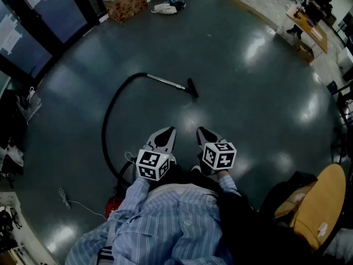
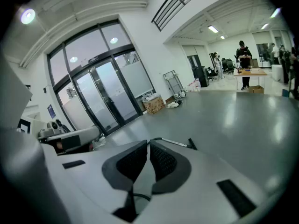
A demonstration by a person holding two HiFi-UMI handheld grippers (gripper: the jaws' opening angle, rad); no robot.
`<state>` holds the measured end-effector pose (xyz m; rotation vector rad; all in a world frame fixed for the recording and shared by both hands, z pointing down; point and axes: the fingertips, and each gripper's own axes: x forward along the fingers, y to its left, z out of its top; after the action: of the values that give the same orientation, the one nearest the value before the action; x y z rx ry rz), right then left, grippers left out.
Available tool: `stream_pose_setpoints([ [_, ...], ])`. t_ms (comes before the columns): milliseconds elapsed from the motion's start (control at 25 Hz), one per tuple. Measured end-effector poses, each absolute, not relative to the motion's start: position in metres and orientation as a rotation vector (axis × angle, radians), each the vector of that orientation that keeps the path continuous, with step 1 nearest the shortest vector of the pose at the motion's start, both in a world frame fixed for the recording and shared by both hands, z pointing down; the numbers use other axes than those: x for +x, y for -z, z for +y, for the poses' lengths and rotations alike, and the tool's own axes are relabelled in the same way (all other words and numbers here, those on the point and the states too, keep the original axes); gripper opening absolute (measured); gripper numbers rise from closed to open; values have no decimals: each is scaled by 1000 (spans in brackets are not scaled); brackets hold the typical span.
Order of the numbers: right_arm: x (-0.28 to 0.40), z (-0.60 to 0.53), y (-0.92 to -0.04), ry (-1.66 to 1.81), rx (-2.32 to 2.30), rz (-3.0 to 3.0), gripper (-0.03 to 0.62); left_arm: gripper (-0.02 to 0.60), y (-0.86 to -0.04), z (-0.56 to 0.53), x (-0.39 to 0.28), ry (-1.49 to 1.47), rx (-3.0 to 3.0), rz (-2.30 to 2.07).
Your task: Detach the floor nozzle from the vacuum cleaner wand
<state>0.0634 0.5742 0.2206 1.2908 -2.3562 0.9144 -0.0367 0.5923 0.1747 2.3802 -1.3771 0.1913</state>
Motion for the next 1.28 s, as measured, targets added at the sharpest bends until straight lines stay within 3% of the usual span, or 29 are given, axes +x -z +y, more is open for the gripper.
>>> stream_pose_setpoints([
  [680,57,580,-229,-966,1308,-2348,26,8,-183,594,-38,-207,2402,-1331],
  [1280,18,560,-246,-981,1294,-2299,26,8,-189,562,-78,-204,2413,-1308],
])
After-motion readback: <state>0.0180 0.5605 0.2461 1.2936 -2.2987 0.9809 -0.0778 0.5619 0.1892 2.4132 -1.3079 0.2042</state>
